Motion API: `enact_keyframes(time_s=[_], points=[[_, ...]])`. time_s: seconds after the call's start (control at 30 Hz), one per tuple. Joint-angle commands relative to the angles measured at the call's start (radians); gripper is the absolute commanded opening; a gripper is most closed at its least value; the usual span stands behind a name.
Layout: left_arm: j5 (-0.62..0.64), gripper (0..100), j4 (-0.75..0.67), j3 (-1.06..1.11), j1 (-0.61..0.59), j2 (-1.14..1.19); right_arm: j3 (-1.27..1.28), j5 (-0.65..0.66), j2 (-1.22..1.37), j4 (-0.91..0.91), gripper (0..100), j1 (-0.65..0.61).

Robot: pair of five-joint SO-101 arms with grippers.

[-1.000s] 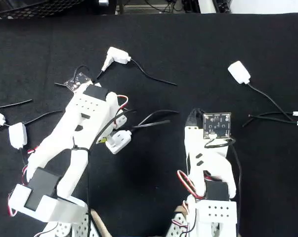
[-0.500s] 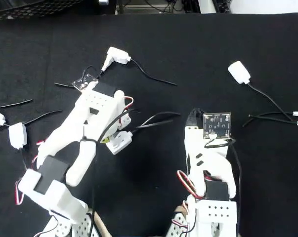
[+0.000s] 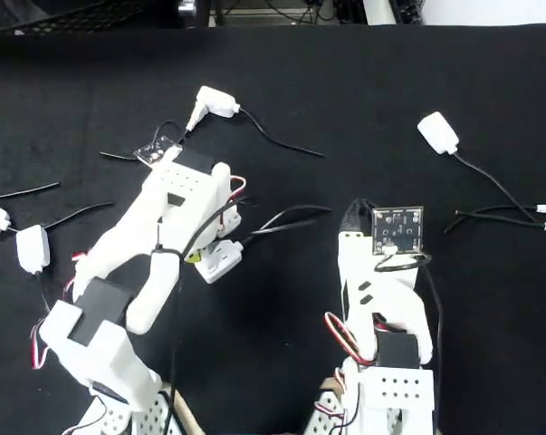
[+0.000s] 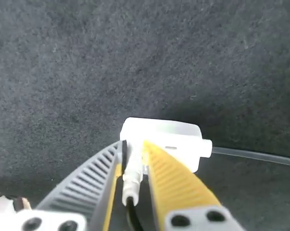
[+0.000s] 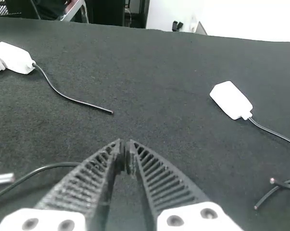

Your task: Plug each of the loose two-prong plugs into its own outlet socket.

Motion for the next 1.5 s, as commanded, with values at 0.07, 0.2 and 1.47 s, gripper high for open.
enact_keyframes(time_s=[0.07,0.2,1.47], points=[[-0.006,3,-0.011,-0.091,0.01,0.135,-0.015,-0.008,-0.004,-0.015,1.3,0.003],[-0.006,3,-0.006,-0.173,0.002,0.244,-0.013,-0.008,-0.004,-0.015,1.3,0.003],[-0.048,35,0.339,-0.555,-0.019,0.339,-0.013,-0.008,-0.004,-0.017,1.5,0.003]])
